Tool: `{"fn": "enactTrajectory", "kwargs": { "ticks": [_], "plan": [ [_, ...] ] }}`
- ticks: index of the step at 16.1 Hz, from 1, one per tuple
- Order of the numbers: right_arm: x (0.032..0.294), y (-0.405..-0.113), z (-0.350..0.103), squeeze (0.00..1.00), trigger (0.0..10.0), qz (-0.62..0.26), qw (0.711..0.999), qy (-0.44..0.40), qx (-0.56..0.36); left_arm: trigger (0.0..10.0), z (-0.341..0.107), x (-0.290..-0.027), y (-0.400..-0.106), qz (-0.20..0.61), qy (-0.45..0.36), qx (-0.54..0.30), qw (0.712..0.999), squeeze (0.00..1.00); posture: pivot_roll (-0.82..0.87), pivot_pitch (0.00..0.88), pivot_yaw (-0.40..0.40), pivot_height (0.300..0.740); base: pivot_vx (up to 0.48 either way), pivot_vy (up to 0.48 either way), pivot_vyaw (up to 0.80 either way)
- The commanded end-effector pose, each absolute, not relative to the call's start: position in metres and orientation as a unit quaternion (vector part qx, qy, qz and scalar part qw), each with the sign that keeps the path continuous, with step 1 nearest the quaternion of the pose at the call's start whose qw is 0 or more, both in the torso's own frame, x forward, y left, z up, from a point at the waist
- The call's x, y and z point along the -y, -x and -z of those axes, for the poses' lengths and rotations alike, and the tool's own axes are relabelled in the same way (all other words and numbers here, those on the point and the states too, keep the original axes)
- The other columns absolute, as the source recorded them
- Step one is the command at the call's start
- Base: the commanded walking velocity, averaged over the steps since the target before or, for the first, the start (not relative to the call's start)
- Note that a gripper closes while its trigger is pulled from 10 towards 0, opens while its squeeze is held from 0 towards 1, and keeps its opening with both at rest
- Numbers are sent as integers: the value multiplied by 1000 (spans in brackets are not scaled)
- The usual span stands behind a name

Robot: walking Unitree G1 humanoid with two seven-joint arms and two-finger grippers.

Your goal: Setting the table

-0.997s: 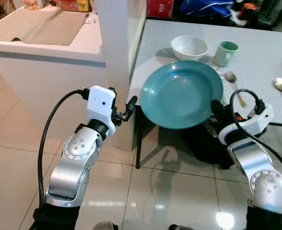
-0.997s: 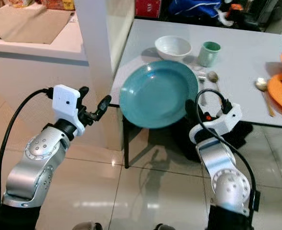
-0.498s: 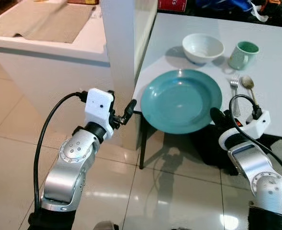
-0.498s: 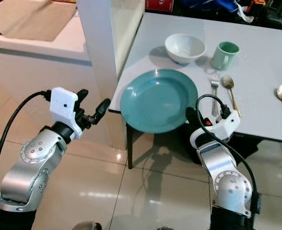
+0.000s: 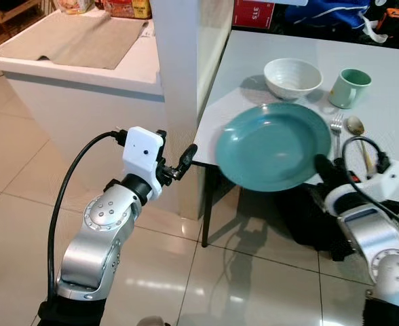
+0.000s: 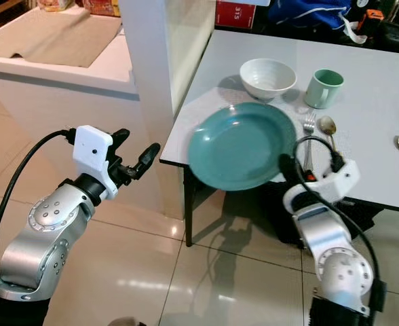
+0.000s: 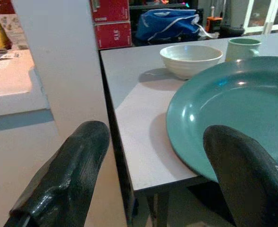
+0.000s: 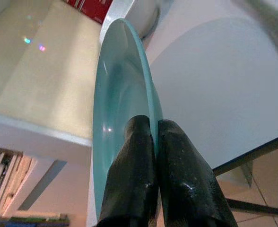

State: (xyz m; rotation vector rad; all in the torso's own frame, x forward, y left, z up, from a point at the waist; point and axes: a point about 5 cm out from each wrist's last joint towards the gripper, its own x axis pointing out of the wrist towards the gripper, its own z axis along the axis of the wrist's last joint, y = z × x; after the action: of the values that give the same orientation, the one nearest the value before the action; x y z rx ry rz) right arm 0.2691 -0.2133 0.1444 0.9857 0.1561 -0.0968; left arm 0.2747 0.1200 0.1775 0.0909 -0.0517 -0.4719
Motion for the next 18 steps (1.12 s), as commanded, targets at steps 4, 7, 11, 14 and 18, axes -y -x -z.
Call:
{"fn": "enactTrajectory", "kwargs": {
  "ticks": [4,7,11,14,18],
  "plan": [
    [206,-265,-151,0,10000,23,879,-470,-74,10000,-180,-119,-274,244,-44,25,968,0,61,99,18,740,369,0,-550],
    [204,-265,-152,0,10000,19,880,-468,-76,10000,-180,-121,-274,242,-46,25,969,0,62,100,17,740,375,0,0],
    [201,-264,-151,0,10000,10,880,-467,-84,10000,-179,-123,-274,239,-47,24,970,0,62,104,12,740,374,0,0],
    [200,-263,-152,0,10000,6,878,-470,-86,10000,-180,-123,-273,240,-47,23,969,0,63,112,9,740,374,0,0],
    [198,-259,-149,0,10000,6,872,-481,-92,10000,-181,-124,-269,243,-50,21,969,0,69,135,14,740,371,0,0]
  ]
}}
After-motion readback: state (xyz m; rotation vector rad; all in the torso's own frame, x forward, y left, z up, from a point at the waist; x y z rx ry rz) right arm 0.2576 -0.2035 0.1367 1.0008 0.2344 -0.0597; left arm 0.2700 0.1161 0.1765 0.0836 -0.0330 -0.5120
